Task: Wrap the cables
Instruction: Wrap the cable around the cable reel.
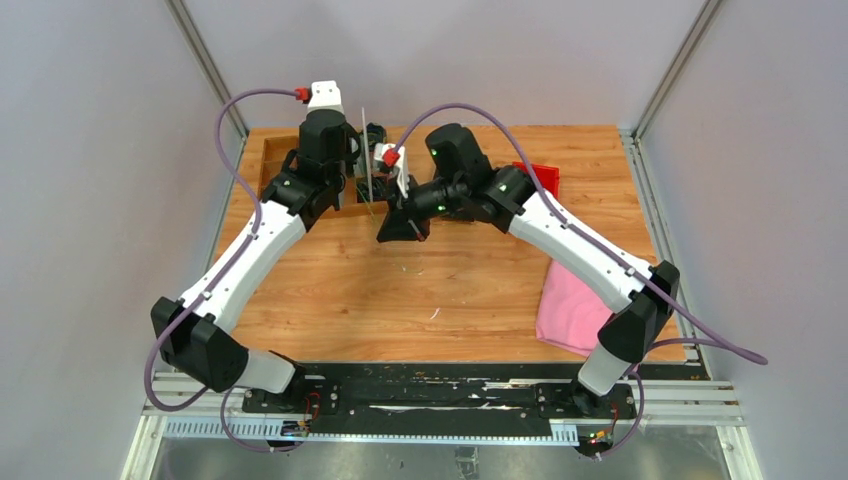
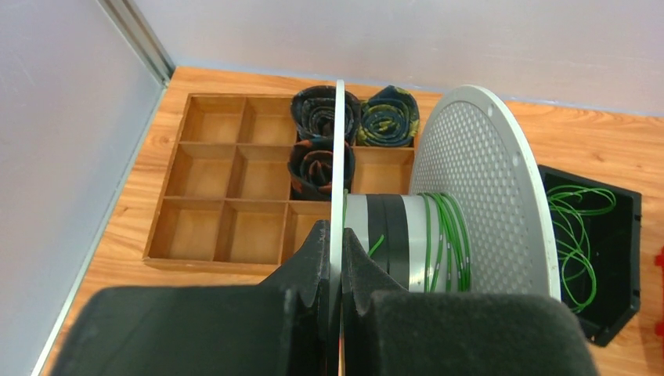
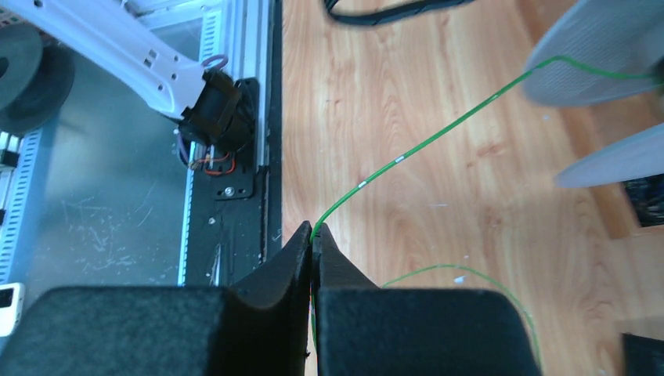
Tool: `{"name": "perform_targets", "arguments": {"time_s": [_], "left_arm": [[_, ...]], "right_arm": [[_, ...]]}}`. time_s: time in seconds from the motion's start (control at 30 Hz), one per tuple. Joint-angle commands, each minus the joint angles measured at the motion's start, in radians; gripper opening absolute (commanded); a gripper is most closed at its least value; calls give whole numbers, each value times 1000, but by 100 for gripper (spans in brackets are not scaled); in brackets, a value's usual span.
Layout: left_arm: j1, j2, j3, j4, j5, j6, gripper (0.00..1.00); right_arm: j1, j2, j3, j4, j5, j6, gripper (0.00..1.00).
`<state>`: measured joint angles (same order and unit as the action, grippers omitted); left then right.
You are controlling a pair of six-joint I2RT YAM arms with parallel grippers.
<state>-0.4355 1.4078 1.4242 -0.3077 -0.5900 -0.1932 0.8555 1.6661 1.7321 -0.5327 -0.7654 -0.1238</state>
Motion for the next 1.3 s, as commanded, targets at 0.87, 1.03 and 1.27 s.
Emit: {"name": "perform_targets", "arguments": {"time_s": [0.87, 1.03, 1.27], "left_arm": [[-93, -139, -223, 173, 154, 159, 0], [-116, -160, -253, 164, 184, 179, 0], [-130, -185, -293, 167, 235, 188, 0]], "right_arm": [[-121, 84, 473, -163, 266, -189, 1], [-163, 121, 516, -149, 271, -205, 1], [-208, 168, 573, -129, 285, -218, 1]]}}
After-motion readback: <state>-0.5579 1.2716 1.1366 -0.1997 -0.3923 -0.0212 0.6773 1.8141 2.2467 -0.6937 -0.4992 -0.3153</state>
